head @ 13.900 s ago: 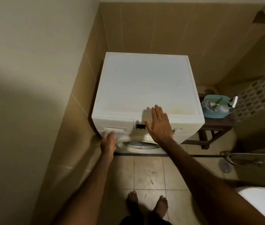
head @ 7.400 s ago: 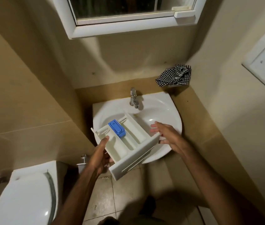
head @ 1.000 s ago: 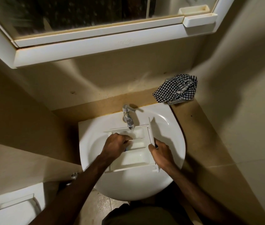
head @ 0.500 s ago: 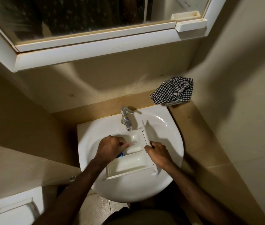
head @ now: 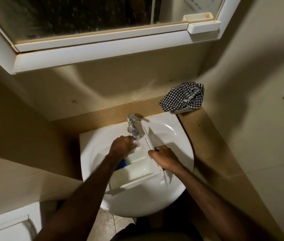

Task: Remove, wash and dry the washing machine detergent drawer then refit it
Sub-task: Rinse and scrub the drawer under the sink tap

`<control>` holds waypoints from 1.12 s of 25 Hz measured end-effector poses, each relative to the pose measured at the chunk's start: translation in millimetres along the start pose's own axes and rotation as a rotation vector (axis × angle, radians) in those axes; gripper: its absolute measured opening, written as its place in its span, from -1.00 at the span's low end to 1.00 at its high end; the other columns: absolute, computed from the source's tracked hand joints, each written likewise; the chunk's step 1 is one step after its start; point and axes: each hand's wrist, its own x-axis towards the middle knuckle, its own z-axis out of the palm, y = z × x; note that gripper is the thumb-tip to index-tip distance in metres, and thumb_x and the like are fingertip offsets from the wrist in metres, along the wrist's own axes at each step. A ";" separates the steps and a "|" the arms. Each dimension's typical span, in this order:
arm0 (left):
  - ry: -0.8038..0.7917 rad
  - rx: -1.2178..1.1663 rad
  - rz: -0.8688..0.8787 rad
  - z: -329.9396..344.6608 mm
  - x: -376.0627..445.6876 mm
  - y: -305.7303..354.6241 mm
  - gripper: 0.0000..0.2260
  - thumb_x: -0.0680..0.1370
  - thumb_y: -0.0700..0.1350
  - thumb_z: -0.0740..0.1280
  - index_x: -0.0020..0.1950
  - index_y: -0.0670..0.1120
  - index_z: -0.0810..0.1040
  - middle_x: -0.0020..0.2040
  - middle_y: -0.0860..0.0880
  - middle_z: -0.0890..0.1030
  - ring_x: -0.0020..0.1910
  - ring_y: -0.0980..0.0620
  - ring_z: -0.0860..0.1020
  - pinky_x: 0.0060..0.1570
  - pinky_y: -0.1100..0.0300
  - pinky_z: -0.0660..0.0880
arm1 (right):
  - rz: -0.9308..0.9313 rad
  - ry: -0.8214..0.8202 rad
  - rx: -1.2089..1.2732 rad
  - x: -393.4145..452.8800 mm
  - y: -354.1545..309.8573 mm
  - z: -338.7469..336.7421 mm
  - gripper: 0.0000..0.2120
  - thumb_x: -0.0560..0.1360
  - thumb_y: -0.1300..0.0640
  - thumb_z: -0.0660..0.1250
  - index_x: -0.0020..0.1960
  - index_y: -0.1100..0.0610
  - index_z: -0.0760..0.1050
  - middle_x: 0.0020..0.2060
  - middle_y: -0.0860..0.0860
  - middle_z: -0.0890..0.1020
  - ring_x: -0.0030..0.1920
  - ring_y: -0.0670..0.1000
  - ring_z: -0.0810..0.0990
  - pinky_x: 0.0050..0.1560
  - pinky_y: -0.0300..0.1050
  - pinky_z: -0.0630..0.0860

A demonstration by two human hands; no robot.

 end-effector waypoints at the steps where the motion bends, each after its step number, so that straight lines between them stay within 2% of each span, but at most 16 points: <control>1: 0.005 0.007 0.014 -1.9 2.5 -0.8 -0.60 0.64 0.18 0.27 0.17 -0.14 0.62 0.09 -0.21 0.69 0.09 -0.21 0.61 0.01 0.06 0.43 | 0.005 0.010 0.007 1.1 -1.5 -1.1 -0.77 0.36 -0.06 0.29 -0.37 0.07 0.45 -0.37 -0.03 0.55 -0.26 0.10 0.52 -0.22 -0.08 0.39; 6: 0.009 -0.013 0.056 2.3 4.4 -5.1 -0.57 0.70 0.16 0.12 0.21 -0.13 0.61 0.09 -0.22 0.70 0.03 -0.22 0.62 0.00 0.04 0.44 | -0.009 0.016 -0.022 4.5 -5.5 -3.0 -0.78 0.37 -0.10 0.27 -0.27 0.05 0.50 -0.31 -0.04 0.56 -0.20 0.09 0.55 -0.21 -0.09 0.38; 9: 0.081 -0.042 0.011 2.3 5.1 -5.3 -0.50 0.66 0.26 0.15 0.11 -0.11 0.67 0.00 -0.18 0.71 -0.05 -0.17 0.62 -0.11 0.10 0.40 | -0.006 0.033 -0.014 5.9 -5.3 -3.0 -0.78 0.36 -0.09 0.27 -0.28 0.06 0.48 -0.32 -0.04 0.55 -0.21 0.09 0.53 -0.22 -0.09 0.37; 11: 0.103 -0.043 -0.017 0.7 6.7 -2.8 -0.48 0.61 0.33 0.21 0.05 -0.10 0.68 -0.04 -0.15 0.71 -0.06 -0.16 0.62 -0.10 0.08 0.45 | 0.003 0.043 0.009 7.5 -2.9 -3.6 -0.78 0.38 -0.04 0.30 -0.34 0.08 0.44 -0.37 -0.04 0.52 -0.25 0.10 0.52 -0.23 -0.08 0.37; 16: -0.012 -0.063 -0.087 -3.0 14.9 0.2 -0.63 0.54 0.17 0.41 0.10 -0.11 0.62 0.01 -0.10 0.68 0.02 -0.11 0.64 -0.02 0.09 0.52 | 0.018 0.059 0.013 10.5 0.3 -1.9 -0.79 0.37 -0.01 0.30 -0.36 0.08 0.42 -0.40 -0.04 0.50 -0.28 0.10 0.49 -0.26 -0.10 0.34; 19: -0.134 -0.157 -0.042 -6.5 17.9 -5.2 -0.67 0.54 0.08 0.44 0.14 -0.14 0.62 0.06 -0.11 0.69 0.04 -0.09 0.63 0.02 0.12 0.51 | 0.015 0.059 0.019 10.3 1.8 -0.4 -0.79 0.37 -0.01 0.29 -0.34 0.09 0.43 -0.40 -0.05 0.51 -0.29 0.08 0.49 -0.27 -0.10 0.33; 24: 0.040 -0.039 0.025 1.0 13.8 -9.6 -0.52 0.62 0.28 0.23 -0.01 -0.12 0.66 -0.10 -0.11 0.72 -0.14 -0.12 0.64 -0.06 0.06 0.55 | 0.005 0.060 0.034 10.9 1.1 -3.4 -0.76 0.39 0.02 0.30 -0.39 0.08 0.38 -0.45 -0.07 0.45 -0.33 0.06 0.44 -0.28 -0.10 0.30; 26: 0.037 0.032 0.090 8.8 13.8 -13.0 -0.53 0.68 0.22 0.13 0.06 -0.12 0.65 -0.05 -0.12 0.72 -0.11 -0.14 0.64 -0.06 0.07 0.51 | 0.007 0.049 0.028 10.4 2.9 -1.8 -0.75 0.38 0.01 0.30 -0.43 0.05 0.38 -0.48 -0.09 0.43 -0.33 0.06 0.43 -0.27 -0.10 0.30; 28: -0.027 -0.039 0.107 7.0 13.0 -14.3 -0.57 0.70 0.18 0.14 0.13 -0.13 0.63 0.01 -0.12 0.71 -0.07 -0.11 0.63 -0.02 0.09 0.49 | 0.012 0.044 0.032 9.3 7.3 0.3 -0.77 0.35 -0.01 0.29 -0.46 0.01 0.40 -0.49 -0.09 0.44 -0.33 0.07 0.46 -0.26 -0.09 0.33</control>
